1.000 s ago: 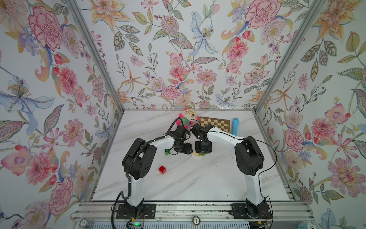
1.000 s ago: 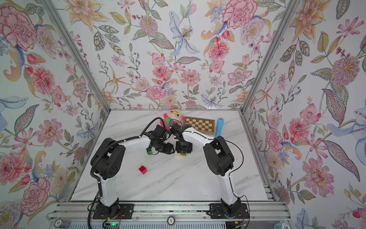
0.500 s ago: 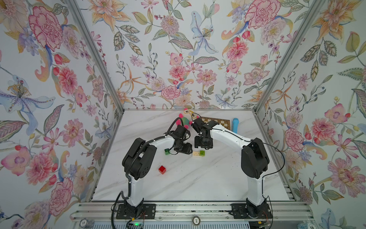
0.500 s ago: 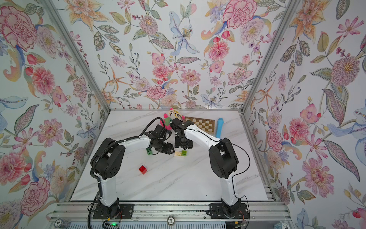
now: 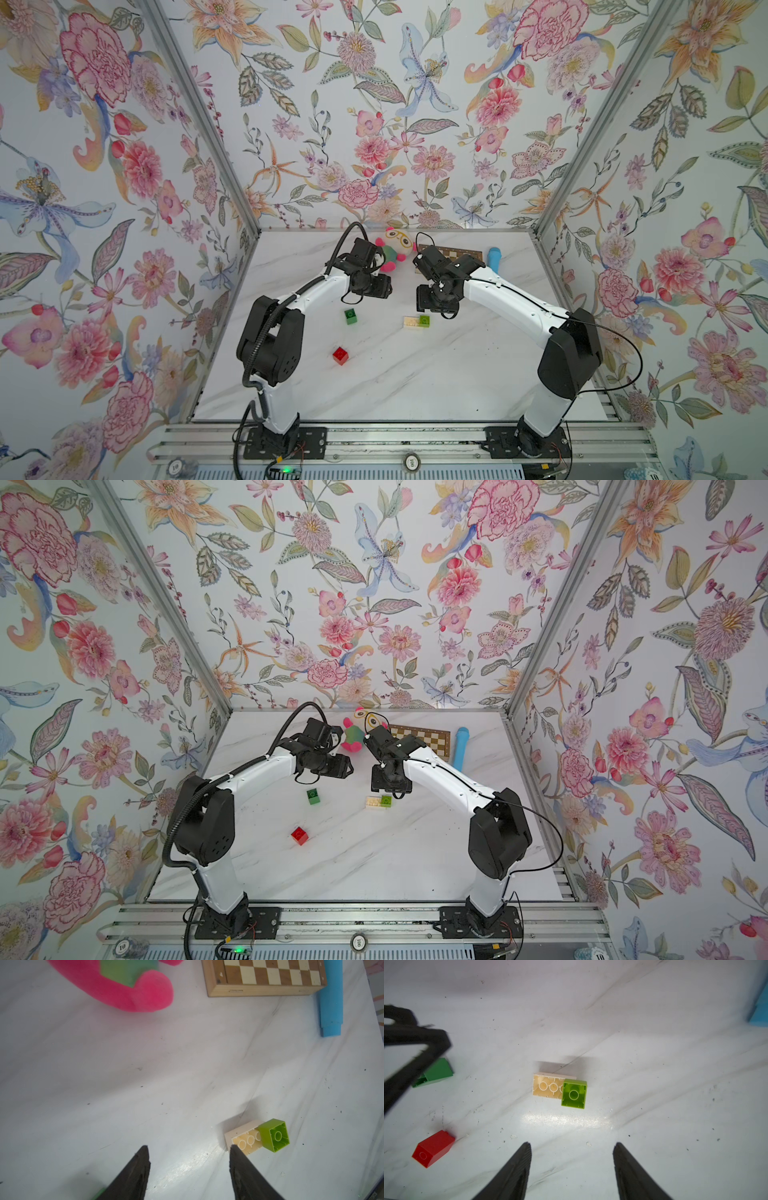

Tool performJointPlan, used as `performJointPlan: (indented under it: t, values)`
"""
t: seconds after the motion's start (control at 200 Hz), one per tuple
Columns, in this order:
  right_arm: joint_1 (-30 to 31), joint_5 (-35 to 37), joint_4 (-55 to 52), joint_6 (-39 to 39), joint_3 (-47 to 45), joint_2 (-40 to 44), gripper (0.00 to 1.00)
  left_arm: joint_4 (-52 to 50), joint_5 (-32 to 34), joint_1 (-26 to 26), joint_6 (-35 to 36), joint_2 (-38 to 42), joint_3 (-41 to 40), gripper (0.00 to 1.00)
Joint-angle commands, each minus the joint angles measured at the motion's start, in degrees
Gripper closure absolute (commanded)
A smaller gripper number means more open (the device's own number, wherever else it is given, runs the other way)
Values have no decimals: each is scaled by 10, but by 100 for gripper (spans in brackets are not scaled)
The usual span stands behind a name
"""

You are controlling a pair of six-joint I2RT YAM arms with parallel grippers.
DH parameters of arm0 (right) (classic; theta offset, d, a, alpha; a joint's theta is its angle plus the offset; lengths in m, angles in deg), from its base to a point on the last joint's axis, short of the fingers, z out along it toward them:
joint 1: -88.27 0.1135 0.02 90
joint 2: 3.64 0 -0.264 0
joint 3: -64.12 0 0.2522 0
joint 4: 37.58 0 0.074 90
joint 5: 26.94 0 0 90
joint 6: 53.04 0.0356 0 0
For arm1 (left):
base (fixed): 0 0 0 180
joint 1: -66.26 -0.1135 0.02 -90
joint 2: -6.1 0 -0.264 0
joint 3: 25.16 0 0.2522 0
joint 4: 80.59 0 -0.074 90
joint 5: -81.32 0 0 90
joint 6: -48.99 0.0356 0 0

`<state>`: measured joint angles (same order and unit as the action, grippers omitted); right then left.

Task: Assemble the letter r with lego
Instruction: Assemble the lego brick with the lego brick, then pick up the lego brick from the center of the board, then adjust the lego brick at the center of the board.

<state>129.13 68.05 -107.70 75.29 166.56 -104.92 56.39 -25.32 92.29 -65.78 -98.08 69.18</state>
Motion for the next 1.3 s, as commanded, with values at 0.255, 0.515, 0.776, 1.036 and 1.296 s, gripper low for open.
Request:
performJointPlan:
  t: [0.255, 0.515, 0.776, 1.036, 1.296]
  values:
    - [12, -16, -9, -25, -8, 18, 0, -45, 109, -22, -104, 151, -150, 34]
    - [5, -51, -4, -45, -51, 46, 1, -34, 120, -22, -142, 176, -197, 34]
    - [-11, -72, 35, -42, -132, 100, 1, -32, 146, -22, -149, 129, -195, 35]
    - [-28, -81, 44, -51, -145, 105, 1, -18, 145, -22, -152, 83, -181, 36]
    - [-34, -100, 57, -56, -142, 91, 1, -13, 141, -22, -149, 49, -169, 41]
